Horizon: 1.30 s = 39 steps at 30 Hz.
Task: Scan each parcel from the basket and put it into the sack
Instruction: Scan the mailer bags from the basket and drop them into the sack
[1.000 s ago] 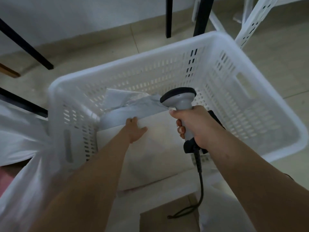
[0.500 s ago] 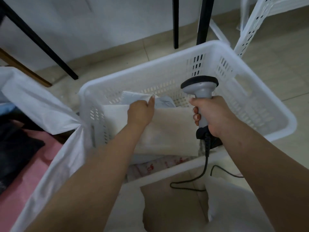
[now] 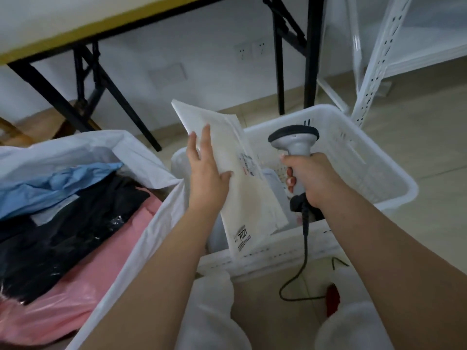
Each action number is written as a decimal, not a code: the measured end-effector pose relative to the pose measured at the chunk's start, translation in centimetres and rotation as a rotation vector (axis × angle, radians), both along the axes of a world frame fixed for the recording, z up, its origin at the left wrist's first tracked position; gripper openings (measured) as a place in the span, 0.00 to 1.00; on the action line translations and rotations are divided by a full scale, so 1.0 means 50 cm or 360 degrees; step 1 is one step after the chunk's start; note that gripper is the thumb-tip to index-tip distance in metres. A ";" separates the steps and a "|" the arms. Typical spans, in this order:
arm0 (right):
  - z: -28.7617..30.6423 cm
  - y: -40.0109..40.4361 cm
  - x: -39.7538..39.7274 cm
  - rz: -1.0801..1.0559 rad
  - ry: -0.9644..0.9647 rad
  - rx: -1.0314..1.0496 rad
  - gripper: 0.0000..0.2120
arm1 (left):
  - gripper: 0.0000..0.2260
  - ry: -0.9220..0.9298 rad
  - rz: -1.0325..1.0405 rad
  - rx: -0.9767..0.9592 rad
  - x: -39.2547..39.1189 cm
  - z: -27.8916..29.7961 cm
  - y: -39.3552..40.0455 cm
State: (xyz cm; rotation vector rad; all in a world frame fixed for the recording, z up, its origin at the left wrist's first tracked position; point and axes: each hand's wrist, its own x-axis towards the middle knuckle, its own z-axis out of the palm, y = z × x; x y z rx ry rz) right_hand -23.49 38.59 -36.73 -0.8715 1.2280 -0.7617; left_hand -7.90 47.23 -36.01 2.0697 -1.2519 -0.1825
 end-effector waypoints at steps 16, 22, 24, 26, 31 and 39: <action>0.016 -0.054 -0.019 -0.0227 -0.0173 0.0047 0.07 | 0.08 0.1135 0.0326 -0.0209 0.066 -0.010 -0.040; 0.038 -0.053 -0.039 -0.0049 -0.0269 0.0060 0.07 | 0.07 0.1406 0.0498 -0.0364 0.087 -0.035 -0.059; 0.047 -0.049 -0.045 0.0073 -0.0245 0.0022 0.07 | 0.08 0.1460 0.0530 -0.0394 0.089 -0.042 -0.061; 0.055 -0.044 -0.048 0.0147 -0.0222 -0.0007 0.07 | 0.10 0.1498 0.0560 -0.0414 0.093 -0.047 -0.063; 0.066 -0.036 -0.051 0.0192 -0.0205 -0.0052 0.08 | 0.16 0.1486 0.0606 -0.0400 0.103 -0.056 -0.065; 0.074 -0.039 -0.066 0.0255 -0.0157 -0.0142 0.08 | 0.15 0.1445 0.0587 -0.0412 0.098 -0.057 -0.071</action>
